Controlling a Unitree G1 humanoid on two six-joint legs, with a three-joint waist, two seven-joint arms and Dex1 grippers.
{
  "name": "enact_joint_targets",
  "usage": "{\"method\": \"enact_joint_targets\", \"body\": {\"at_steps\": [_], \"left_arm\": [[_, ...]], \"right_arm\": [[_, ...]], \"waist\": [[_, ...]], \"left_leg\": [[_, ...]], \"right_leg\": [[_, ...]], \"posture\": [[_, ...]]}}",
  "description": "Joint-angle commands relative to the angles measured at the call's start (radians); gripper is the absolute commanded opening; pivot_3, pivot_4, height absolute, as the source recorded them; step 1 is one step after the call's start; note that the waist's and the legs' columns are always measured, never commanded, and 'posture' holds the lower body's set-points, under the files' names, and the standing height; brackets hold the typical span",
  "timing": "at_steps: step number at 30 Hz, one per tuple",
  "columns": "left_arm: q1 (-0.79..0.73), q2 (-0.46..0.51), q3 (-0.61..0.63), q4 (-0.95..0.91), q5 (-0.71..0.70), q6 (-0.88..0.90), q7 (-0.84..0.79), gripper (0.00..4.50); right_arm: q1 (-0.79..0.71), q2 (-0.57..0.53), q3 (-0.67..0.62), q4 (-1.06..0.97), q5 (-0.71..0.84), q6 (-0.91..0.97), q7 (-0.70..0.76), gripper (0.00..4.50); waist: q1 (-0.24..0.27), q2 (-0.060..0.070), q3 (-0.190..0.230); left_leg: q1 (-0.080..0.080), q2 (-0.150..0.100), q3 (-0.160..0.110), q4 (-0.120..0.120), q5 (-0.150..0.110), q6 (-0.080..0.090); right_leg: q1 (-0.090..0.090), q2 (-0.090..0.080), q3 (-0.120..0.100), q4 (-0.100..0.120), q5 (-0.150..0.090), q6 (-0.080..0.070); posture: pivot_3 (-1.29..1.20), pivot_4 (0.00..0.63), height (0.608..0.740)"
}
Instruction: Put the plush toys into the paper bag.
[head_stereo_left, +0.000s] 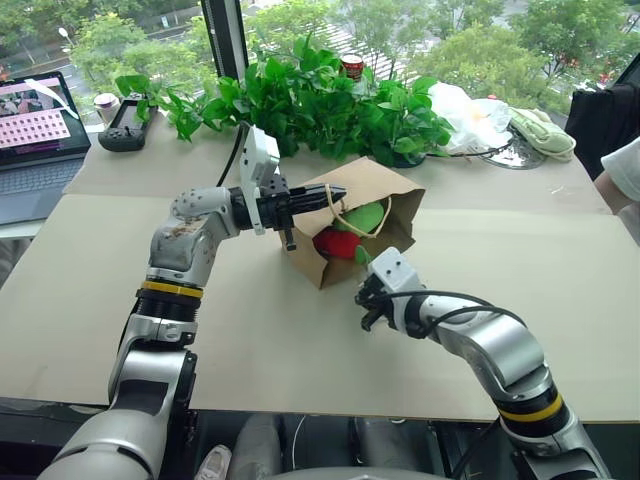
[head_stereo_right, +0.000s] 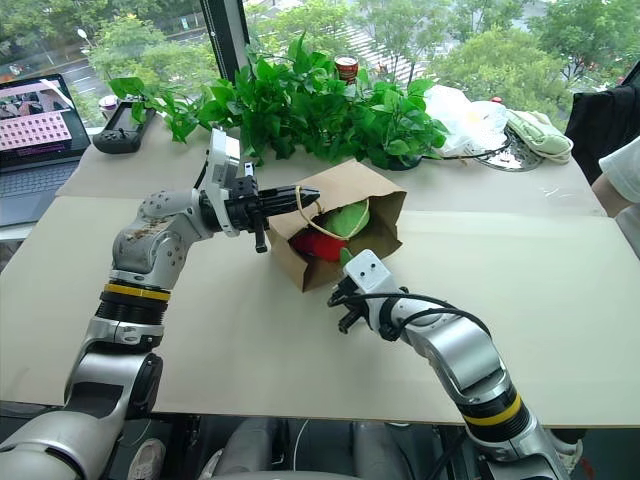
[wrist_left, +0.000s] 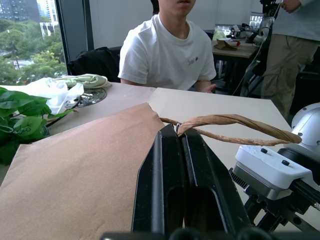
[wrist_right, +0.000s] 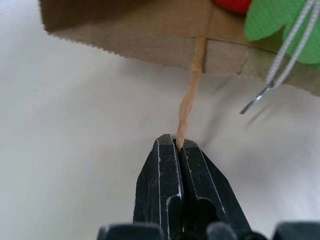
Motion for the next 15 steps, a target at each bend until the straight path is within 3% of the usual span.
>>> {"method": "enact_joint_targets", "body": {"at_steps": [1, 9, 15], "left_arm": [[-0.029, 0.003, 0.008, -0.002, 0.004, -0.027, -0.012, 0.0], [-0.042, -0.029, 0.044, 0.024, -0.021, -0.012, 0.037, 0.0], [-0.05, -0.07, 0.139, 0.017, -0.067, 0.042, 0.194, 0.0]], "right_arm": [[-0.052, -0.018, -0.076, -0.056, 0.006, -0.03, 0.009, 0.03], [-0.178, -0.086, -0.211, -0.228, 0.094, -0.031, 0.095, 0.03], [-0.259, -0.129, -0.196, -0.243, 0.089, -0.017, 0.085, 0.03]], "waist": [[0.0, 0.0, 0.0], [0.001, 0.0, 0.0], [0.0, 0.0, 0.0]], "left_leg": [[0.0, 0.0, 0.0, 0.0, 0.0, 0.0], [0.0, 0.0, 0.0, 0.0, 0.0, 0.0], [0.0, 0.0, -0.001, 0.0, 0.0, 0.0]], "right_leg": [[0.0, 0.0, 0.0, 0.0, 0.0, 0.0], [0.0, 0.0, 0.0, 0.0, 0.0, 0.0], [0.0, 0.0, 0.0, 0.0, 0.0, 0.0]], "posture": [[0.0, 0.15, 0.713], [0.0, 0.15, 0.713], [0.0, 0.15, 0.713]]}}
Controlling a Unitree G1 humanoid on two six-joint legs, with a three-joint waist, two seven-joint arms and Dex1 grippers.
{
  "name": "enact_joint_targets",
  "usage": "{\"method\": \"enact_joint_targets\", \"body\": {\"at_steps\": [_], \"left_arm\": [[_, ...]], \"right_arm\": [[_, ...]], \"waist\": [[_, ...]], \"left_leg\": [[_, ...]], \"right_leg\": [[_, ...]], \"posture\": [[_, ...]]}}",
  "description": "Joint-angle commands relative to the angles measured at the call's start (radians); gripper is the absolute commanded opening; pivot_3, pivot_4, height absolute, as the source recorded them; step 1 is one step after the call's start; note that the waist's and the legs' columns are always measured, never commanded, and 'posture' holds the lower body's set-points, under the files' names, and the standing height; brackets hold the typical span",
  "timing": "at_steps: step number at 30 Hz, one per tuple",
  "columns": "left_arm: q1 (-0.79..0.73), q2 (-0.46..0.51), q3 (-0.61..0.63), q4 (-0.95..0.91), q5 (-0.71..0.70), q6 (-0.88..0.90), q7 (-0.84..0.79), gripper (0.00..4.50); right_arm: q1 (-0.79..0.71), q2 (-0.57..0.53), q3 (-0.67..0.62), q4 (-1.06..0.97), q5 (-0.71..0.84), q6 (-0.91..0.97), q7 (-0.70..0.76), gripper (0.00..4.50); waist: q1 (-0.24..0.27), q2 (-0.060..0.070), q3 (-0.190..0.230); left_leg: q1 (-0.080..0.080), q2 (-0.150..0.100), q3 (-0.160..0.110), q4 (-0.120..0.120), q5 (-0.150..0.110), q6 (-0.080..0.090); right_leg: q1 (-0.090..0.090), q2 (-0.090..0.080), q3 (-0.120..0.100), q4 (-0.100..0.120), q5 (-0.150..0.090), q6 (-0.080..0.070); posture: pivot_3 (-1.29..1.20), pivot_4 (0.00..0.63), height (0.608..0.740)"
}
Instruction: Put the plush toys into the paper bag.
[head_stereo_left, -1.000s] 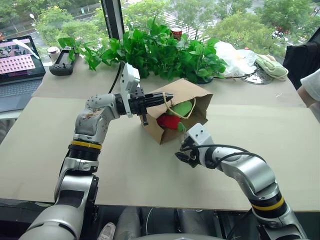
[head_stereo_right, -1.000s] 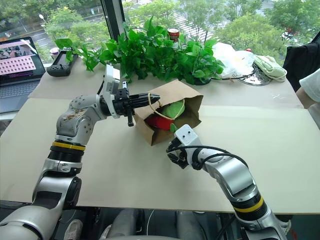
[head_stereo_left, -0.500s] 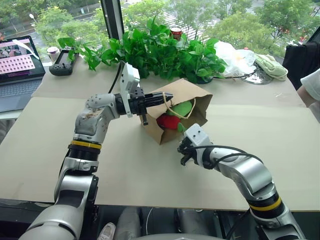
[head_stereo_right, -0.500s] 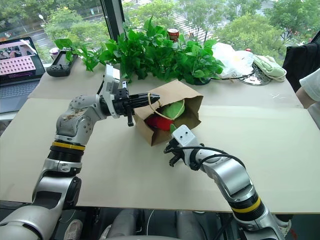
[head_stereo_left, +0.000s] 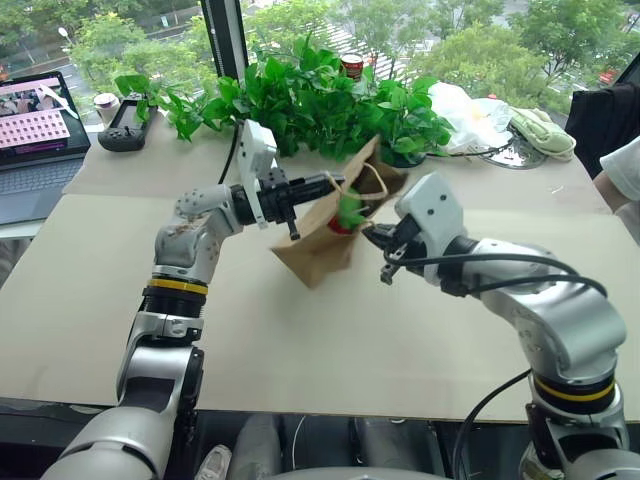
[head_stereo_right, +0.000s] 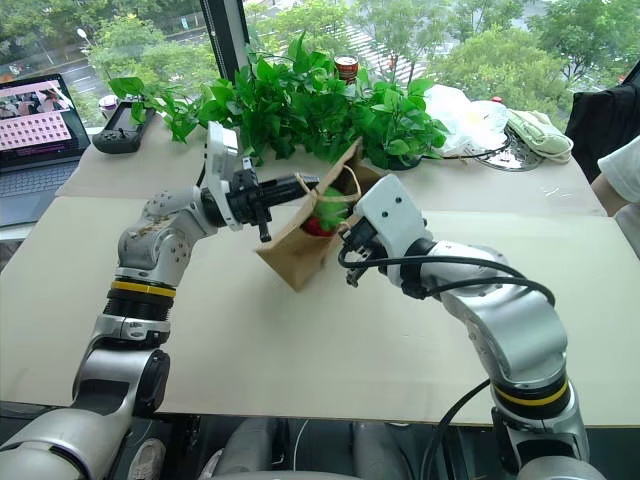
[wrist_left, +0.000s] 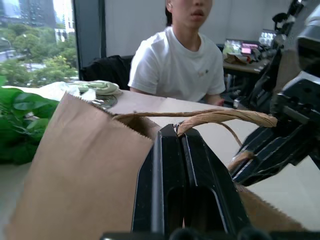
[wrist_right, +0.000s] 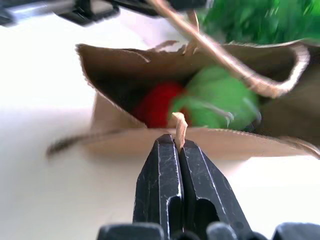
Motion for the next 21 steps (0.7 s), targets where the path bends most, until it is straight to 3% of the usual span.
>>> {"method": "enact_joint_targets", "body": {"at_steps": [1, 13, 16, 19, 21], "left_arm": [[-0.015, -0.029, 0.071, -0.046, -0.05, 0.033, 0.108, 0.0], [0.182, -0.079, 0.06, -0.197, -0.05, 0.107, 0.246, 0.0], [0.178, -0.081, 0.071, -0.195, -0.062, 0.121, 0.263, 0.0], [0.173, -0.077, 0.081, -0.206, -0.088, 0.151, 0.268, 0.0], [0.168, -0.068, 0.086, -0.214, -0.103, 0.169, 0.268, 0.61]], "right_arm": [[-0.037, -0.028, 0.011, -0.033, -0.006, -0.004, -0.008, 0.03], [-0.065, -0.024, 0.133, 0.03, -0.031, 0.009, -0.051, 0.03], [-0.086, 0.001, 0.145, 0.053, -0.04, -0.006, -0.068, 0.75], [-0.107, 0.039, 0.136, 0.075, -0.045, -0.023, -0.089, 1.8], [-0.123, 0.057, 0.126, 0.083, -0.049, -0.031, -0.095, 2.56]], "waist": [[0.0, 0.0, 0.0], [0.0, 0.0, 0.0], [0.0, 0.0, 0.0], [-0.001, 0.0, 0.0], [0.0, 0.0, 0.0]], "left_leg": [[0.0, 0.0, 0.0, 0.0, 0.0, 0.0], [0.0, 0.0, 0.0, 0.0, 0.0, 0.0], [0.0, 0.0, 0.0, 0.0, 0.001, 0.001], [0.0, 0.0, 0.0, 0.0, 0.001, 0.001], [0.0, 0.0, 0.0, 0.0, 0.001, 0.001]], "right_leg": [[0.0, 0.0, 0.0, 0.0, 0.0, 0.0], [0.0, 0.0, 0.0, 0.0, 0.0, 0.0], [0.0, 0.0, 0.0, 0.001, 0.0, 0.0], [0.0, 0.0, 0.0, 0.001, 0.0, 0.0], [0.0, 0.0, 0.0, 0.001, 0.0, 0.0]], "posture": [[0.0, 0.15, 0.713], [0.0, 0.15, 0.713], [0.0, 0.15, 0.713], [0.0, 0.15, 0.713], [0.0, 0.15, 0.713]]}}
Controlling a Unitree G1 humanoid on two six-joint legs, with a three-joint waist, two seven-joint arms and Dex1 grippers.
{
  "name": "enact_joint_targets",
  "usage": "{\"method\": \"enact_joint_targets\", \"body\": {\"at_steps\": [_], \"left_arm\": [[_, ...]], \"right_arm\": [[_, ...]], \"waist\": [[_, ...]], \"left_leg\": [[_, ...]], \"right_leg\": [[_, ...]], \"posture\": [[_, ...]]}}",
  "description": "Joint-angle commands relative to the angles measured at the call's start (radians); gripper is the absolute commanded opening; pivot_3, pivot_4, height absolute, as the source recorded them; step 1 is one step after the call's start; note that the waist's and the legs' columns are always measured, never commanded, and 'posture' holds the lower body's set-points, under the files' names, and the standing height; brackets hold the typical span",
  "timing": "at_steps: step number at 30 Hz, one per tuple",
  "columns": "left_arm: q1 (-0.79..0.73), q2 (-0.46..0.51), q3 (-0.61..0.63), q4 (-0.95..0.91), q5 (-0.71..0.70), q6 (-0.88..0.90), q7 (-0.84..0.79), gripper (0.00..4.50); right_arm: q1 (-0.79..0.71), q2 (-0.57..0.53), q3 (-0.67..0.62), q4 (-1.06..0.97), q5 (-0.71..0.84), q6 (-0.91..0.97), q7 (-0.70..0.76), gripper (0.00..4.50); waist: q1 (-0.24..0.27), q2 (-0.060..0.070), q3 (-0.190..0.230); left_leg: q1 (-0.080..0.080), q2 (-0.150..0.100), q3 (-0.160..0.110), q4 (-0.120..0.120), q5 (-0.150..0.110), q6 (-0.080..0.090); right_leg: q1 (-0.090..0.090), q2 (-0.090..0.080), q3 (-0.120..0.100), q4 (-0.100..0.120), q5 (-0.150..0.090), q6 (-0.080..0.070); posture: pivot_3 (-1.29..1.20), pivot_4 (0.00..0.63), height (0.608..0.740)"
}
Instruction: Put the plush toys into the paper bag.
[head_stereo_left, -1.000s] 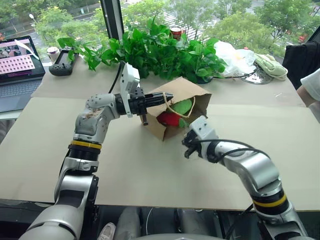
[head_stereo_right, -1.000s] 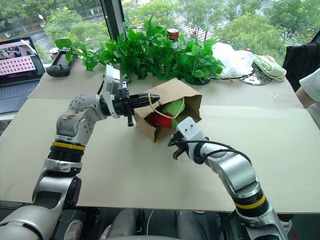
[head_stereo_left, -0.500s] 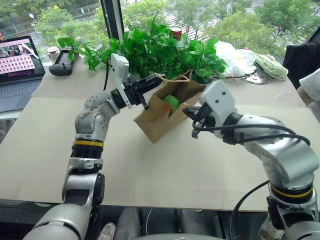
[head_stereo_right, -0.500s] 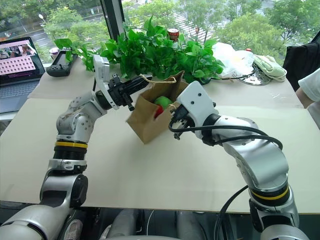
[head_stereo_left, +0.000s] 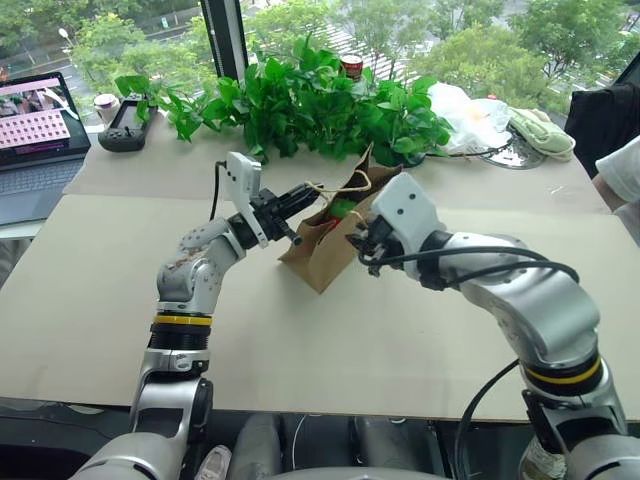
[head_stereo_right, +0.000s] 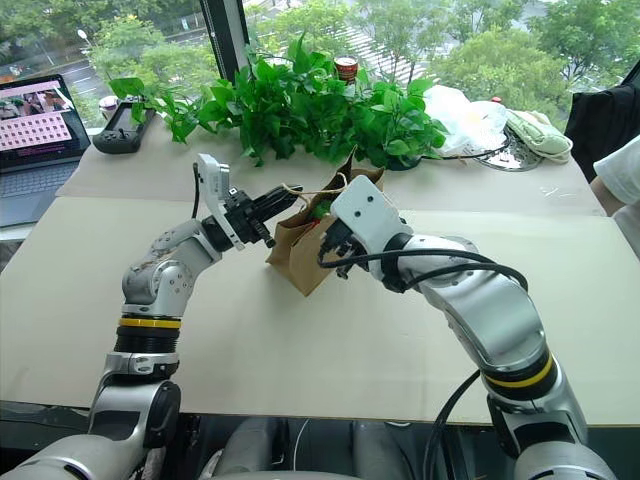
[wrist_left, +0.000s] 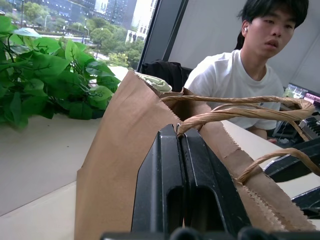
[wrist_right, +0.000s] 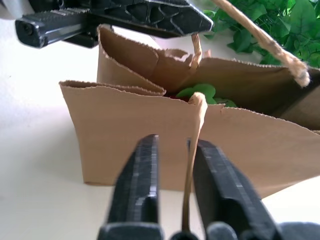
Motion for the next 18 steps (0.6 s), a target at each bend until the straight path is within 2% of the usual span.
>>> {"method": "enact_joint_targets", "body": {"at_steps": [1, 6, 12, 15, 18], "left_arm": [[-0.024, 0.016, 0.023, -0.053, -0.046, 0.035, 0.0, 0.76], [-0.05, 0.05, 0.062, -0.095, -0.149, 0.146, -0.023, 2.41], [-0.065, 0.116, 0.087, -0.142, -0.233, 0.246, -0.041, 4.46], [-0.054, 0.181, 0.125, -0.176, -0.297, 0.327, -0.047, 4.49], [-0.018, 0.25, 0.14, -0.179, -0.3, 0.35, -0.064, 4.49]], "right_arm": [[-0.04, 0.022, -0.036, -0.007, -0.015, -0.039, -0.019, 2.78], [-0.051, 0.037, -0.082, -0.01, 0.002, -0.044, -0.01, 4.47], [-0.055, 0.05, -0.192, -0.025, 0.054, -0.045, 0.016, 4.5], [-0.009, 0.004, -0.311, -0.055, 0.124, -0.041, 0.079, 4.5], [0.037, -0.037, -0.443, -0.087, 0.235, -0.027, 0.16, 4.5]], "waist": [[0.001, 0.0, 0.0], [0.0, 0.0, 0.0], [0.0, 0.0, 0.0], [0.0, 0.0, 0.0], [0.0, 0.0, 0.0]], "left_leg": [[0.0, 0.0, 0.0, 0.0, 0.0, 0.0], [-0.001, 0.0, 0.0, 0.0, 0.0, 0.0], [0.0, 0.0, 0.0, 0.0, 0.0, 0.0], [0.0, 0.0, 0.0, -0.001, 0.0, 0.0], [0.0, 0.0, 0.0, -0.002, 0.0, 0.0]], "right_leg": [[0.0, 0.0, 0.0, 0.0, 0.0, 0.0], [0.0, 0.0, 0.0, 0.0, 0.0, 0.0], [0.0, 0.0, 0.0, 0.0, 0.0, 0.0], [0.0, 0.0, 0.0, 0.0, 0.0, 0.0], [0.0, 0.0, 0.0, -0.001, 0.0, 0.0]], "posture": [[0.0, 0.15, 0.713], [0.0, 0.15, 0.713], [0.0, 0.15, 0.713], [0.0, 0.15, 0.713], [0.0, 0.15, 0.713]]}}
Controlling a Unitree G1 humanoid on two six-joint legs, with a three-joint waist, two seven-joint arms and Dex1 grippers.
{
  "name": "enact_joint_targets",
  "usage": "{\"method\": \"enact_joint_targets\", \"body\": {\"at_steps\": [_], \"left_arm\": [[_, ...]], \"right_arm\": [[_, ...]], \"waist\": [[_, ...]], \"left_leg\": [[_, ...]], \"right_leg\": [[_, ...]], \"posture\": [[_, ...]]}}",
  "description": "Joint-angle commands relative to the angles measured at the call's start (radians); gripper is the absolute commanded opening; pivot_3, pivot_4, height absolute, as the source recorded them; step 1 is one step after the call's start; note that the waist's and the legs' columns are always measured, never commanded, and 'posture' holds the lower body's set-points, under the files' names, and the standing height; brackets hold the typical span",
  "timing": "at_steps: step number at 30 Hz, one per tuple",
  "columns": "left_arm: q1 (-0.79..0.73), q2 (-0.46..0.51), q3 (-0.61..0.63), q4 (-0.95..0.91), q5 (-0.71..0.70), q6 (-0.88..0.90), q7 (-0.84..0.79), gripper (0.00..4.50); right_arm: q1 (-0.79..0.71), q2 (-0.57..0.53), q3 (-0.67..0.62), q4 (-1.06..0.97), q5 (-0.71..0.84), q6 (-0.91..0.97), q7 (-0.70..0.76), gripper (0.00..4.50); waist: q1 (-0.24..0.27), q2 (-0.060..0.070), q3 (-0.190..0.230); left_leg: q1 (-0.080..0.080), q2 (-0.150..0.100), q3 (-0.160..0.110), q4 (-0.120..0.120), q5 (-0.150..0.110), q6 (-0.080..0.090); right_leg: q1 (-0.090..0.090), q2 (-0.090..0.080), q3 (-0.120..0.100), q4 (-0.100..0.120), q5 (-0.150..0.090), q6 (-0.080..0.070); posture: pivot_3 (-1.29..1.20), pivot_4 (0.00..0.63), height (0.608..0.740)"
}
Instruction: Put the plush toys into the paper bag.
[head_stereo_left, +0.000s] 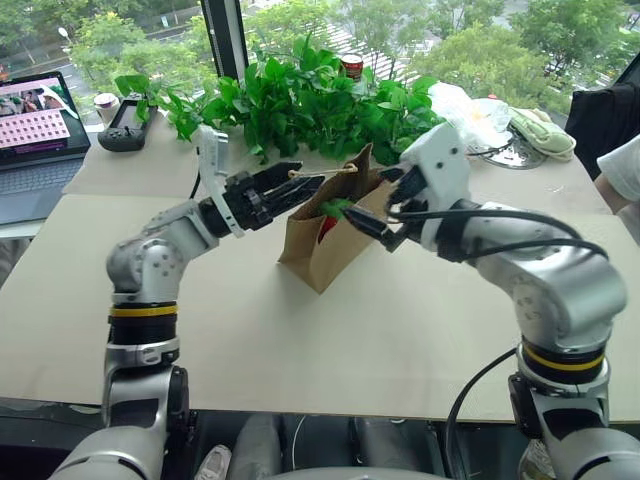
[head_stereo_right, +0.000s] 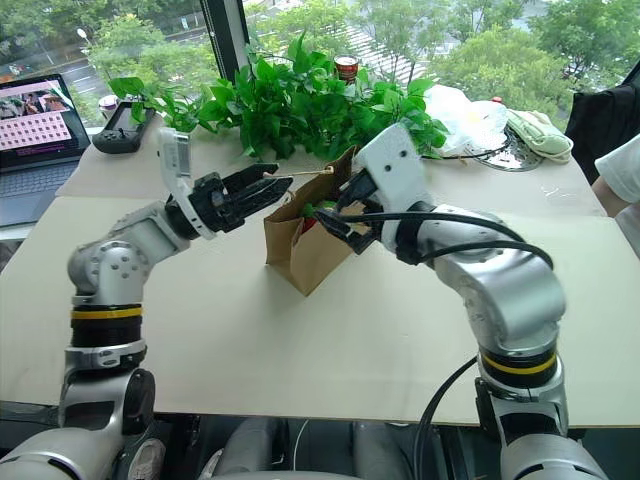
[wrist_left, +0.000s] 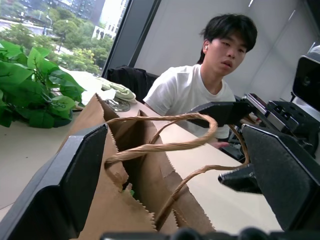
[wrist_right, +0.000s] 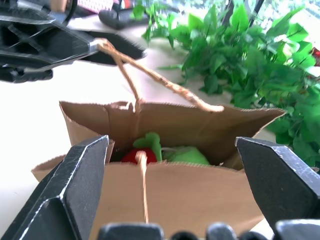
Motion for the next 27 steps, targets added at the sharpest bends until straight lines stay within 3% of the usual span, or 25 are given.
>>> {"method": "enact_joint_targets", "body": {"at_steps": [1, 8, 9, 11, 15, 21, 27], "left_arm": [[0.038, 0.077, 0.038, -0.036, -0.017, 0.021, -0.03, 4.49], [0.161, 0.123, -0.011, -0.019, 0.074, -0.068, -0.078, 4.49], [0.168, 0.116, -0.012, -0.017, 0.077, -0.077, -0.077, 4.5], [0.175, 0.098, -0.012, -0.014, 0.084, -0.093, -0.066, 4.5], [0.182, 0.087, -0.021, -0.022, 0.098, -0.115, -0.061, 4.5], [0.204, 0.112, -0.065, -0.035, 0.14, -0.144, -0.101, 4.5], [0.218, 0.137, -0.129, -0.017, 0.201, -0.208, -0.17, 4.5]], "right_arm": [[0.038, -0.048, -0.182, -0.063, 0.14, 0.0, 0.097, 4.5], [0.086, -0.132, -0.344, -0.04, 0.372, 0.02, 0.19, 4.5], [0.091, -0.14, -0.354, -0.038, 0.404, 0.022, 0.197, 4.0], [0.137, -0.174, -0.342, -0.054, 0.442, 0.02, 0.225, 3.53], [0.224, -0.225, -0.301, -0.094, 0.486, -0.013, 0.257, 2.04], [0.291, -0.28, -0.139, -0.082, 0.377, -0.076, 0.234, 0.02], [0.212, -0.235, 0.137, 0.078, 0.103, -0.176, 0.091, 0.02]], "waist": [[0.0, 0.0, 0.0], [0.0, 0.0, 0.0], [0.0, 0.0, 0.0], [0.0, 0.0, 0.0], [0.002, 0.0, 0.0], [-0.002, 0.0, 0.0], [-0.002, 0.0, 0.0]], "left_leg": [[0.0, 0.0, 0.0, 0.0, 0.0, 0.0], [0.004, 0.0, 0.001, -0.002, 0.0, 0.0], [0.004, 0.0, 0.001, -0.002, 0.0, 0.0], [0.005, 0.0, 0.001, -0.002, 0.0, 0.0], [0.004, 0.0, 0.001, -0.002, 0.0, 0.0], [0.005, 0.0, 0.001, -0.002, 0.0, 0.0], [0.005, 0.0, 0.001, -0.001, 0.001, 0.0]], "right_leg": [[0.0, 0.0, 0.0, 0.0, 0.0, 0.0], [0.002, 0.0, 0.0, 0.0, 0.0, 0.0], [0.002, 0.0, 0.0, 0.0, 0.0, 0.0], [0.003, 0.0, 0.0, 0.0, 0.0, 0.0], [0.004, 0.0, 0.0, -0.001, 0.0, 0.0], [0.004, 0.0, 0.001, -0.001, 0.0, 0.0], [0.003, 0.0, 0.001, -0.001, 0.0, 0.0]], "posture": [[0.0, 0.15, 0.713], [0.0, 0.15, 0.713], [0.0, 0.15, 0.713], [0.0, 0.15, 0.713], [0.0, 0.15, 0.713], [0.0, 0.15, 0.713], [0.0, 0.15, 0.713]]}}
